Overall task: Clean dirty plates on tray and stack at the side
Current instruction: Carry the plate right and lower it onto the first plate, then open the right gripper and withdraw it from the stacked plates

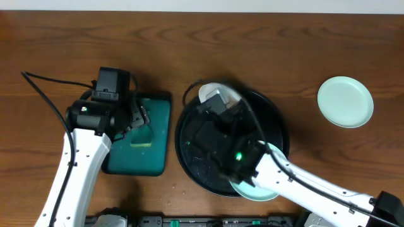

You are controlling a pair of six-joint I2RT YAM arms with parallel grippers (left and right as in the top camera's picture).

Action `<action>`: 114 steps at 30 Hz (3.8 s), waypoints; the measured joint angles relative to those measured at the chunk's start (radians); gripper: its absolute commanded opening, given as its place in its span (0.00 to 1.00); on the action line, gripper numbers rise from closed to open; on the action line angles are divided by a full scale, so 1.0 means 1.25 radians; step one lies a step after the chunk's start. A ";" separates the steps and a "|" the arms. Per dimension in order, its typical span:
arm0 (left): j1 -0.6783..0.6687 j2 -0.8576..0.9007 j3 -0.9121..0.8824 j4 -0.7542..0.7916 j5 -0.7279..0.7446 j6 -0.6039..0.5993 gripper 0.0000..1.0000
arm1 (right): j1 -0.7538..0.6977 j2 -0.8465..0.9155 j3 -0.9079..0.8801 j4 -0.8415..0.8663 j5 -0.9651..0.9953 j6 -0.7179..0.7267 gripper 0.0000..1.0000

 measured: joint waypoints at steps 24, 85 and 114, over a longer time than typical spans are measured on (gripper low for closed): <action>0.000 0.002 0.000 0.000 0.000 0.000 0.82 | 0.076 0.000 0.000 0.000 0.165 -0.112 0.01; 0.000 0.002 0.000 -0.002 0.001 0.000 0.83 | -1.380 0.148 0.000 -0.017 -0.970 0.461 0.01; 0.000 0.002 0.000 -0.001 0.001 0.000 0.83 | -1.312 0.223 0.056 -0.009 -1.226 0.349 0.83</action>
